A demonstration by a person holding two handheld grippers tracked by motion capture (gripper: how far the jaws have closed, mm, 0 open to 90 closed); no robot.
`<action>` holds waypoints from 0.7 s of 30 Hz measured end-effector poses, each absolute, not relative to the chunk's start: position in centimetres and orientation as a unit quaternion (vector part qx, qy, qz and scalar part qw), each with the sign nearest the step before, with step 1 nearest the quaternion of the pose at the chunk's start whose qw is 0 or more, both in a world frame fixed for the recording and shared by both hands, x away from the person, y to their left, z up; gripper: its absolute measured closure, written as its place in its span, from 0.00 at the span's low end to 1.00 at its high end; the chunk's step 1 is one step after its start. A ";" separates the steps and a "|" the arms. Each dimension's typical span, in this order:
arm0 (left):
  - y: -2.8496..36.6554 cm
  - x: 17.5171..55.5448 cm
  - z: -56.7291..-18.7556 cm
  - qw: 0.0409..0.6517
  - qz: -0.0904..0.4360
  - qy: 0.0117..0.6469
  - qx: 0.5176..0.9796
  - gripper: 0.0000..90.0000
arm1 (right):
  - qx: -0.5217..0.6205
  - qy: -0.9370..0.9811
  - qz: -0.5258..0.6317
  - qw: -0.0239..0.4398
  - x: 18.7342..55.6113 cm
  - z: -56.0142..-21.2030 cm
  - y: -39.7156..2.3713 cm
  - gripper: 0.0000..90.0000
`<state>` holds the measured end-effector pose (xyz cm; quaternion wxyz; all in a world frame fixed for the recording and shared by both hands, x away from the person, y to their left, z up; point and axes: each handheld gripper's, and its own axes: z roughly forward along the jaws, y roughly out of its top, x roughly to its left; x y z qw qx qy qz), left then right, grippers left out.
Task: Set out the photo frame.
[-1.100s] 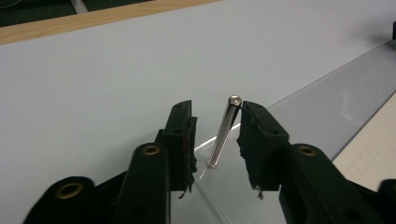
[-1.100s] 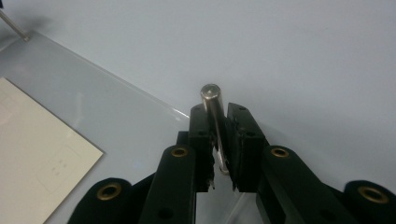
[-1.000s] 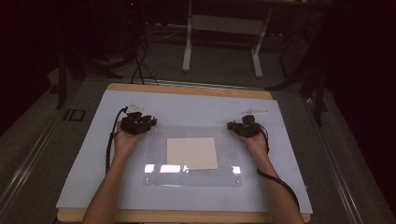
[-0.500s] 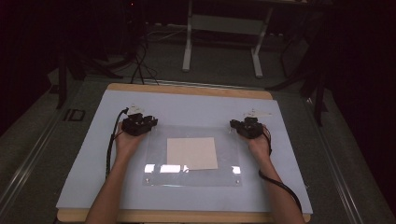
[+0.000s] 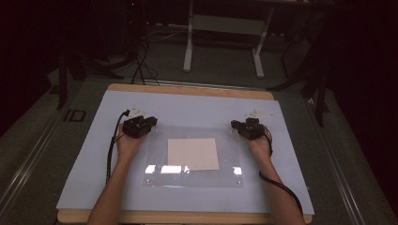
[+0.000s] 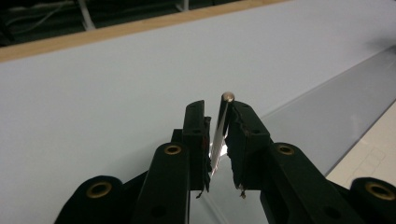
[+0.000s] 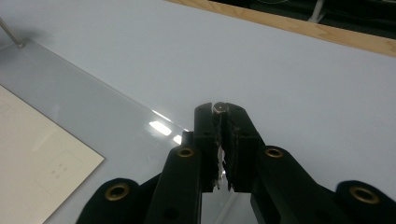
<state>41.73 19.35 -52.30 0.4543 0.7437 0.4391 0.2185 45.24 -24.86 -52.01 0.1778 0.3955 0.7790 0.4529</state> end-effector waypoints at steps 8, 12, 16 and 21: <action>19.2 41.9 -52.1 0.461 0.215 0.438 0.741 0.93 | 0.399 0.777 0.456 0.170 45.3 -52.0 -25.0 0.93; 19.3 41.9 -52.2 0.464 0.211 0.440 0.739 0.93 | 0.405 0.774 0.458 0.163 45.4 -52.0 -25.0 0.93; 19.4 41.9 -52.3 0.468 0.209 0.442 0.736 0.93 | 0.410 0.772 0.461 0.155 45.5 -52.1 -25.1 0.93; 19.5 42.1 -52.5 0.478 0.198 0.448 0.729 0.93 | 0.416 0.771 0.460 0.145 45.7 -52.0 -25.2 0.93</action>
